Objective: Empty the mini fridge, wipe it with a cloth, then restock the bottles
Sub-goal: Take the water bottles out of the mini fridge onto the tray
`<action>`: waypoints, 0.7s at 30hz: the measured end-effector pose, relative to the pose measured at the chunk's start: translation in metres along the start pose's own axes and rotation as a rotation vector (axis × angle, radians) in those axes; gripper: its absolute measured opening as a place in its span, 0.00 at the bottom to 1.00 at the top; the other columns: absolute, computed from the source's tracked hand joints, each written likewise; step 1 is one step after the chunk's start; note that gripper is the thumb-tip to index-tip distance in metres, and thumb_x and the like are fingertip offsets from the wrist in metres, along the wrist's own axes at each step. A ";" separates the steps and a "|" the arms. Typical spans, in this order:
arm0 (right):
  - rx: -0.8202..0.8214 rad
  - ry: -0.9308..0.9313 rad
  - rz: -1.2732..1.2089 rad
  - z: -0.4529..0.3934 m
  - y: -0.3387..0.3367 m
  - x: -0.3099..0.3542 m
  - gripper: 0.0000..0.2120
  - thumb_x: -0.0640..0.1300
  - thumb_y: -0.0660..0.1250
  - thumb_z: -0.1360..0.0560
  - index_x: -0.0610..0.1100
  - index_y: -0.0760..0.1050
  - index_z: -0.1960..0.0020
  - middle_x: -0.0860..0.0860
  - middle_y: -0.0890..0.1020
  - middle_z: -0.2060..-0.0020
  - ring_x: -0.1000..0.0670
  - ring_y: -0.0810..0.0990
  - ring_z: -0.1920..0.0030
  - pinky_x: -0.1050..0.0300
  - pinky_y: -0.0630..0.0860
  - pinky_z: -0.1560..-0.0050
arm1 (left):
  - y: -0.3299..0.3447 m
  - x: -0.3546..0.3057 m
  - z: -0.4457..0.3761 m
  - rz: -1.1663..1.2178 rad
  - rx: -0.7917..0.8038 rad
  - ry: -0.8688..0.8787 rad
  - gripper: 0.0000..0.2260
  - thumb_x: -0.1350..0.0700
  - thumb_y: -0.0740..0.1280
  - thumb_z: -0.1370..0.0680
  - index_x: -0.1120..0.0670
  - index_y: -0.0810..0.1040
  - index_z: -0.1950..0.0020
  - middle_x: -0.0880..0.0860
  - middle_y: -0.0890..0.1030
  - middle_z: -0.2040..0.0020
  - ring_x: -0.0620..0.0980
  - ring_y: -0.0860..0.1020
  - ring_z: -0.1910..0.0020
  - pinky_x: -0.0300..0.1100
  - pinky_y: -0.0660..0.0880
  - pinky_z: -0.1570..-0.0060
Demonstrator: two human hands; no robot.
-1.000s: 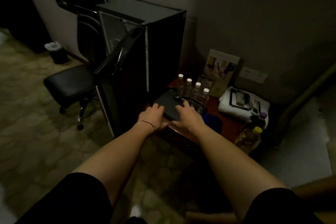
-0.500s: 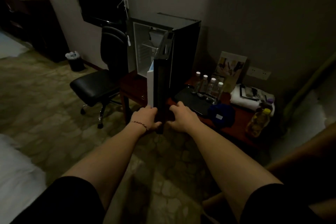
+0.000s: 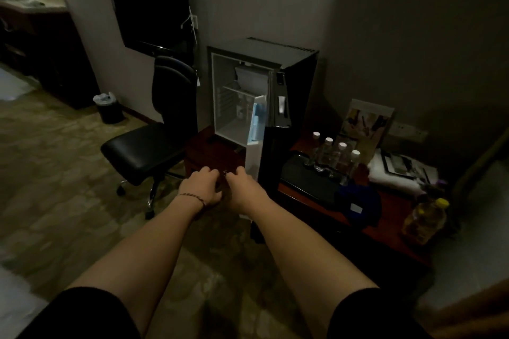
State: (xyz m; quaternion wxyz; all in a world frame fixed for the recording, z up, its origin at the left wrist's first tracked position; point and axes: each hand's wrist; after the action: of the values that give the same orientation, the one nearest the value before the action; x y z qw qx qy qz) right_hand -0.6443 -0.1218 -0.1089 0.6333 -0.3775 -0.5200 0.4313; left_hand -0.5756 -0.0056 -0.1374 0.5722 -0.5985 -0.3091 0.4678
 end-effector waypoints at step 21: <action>-0.013 0.465 -0.006 -0.415 -0.045 -0.018 0.30 0.42 0.70 0.24 0.46 0.61 0.26 0.45 0.59 0.28 0.39 0.66 0.31 0.43 0.73 0.39 | -0.034 0.118 -0.448 -0.073 0.091 0.292 0.26 0.42 0.68 0.25 0.51 0.68 0.31 0.53 0.71 0.35 0.56 0.71 0.37 0.53 0.74 0.40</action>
State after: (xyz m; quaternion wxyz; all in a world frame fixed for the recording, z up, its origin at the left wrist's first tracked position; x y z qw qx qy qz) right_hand -0.2310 -0.1665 -0.1457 0.7350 -0.4692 -0.3638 0.3275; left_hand -0.1165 -0.0712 -0.1704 0.6543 -0.6218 -0.2228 0.3682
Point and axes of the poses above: each hand's wrist, its own z-axis away from the middle knuckle, its own y-axis out of the palm, x = y × z
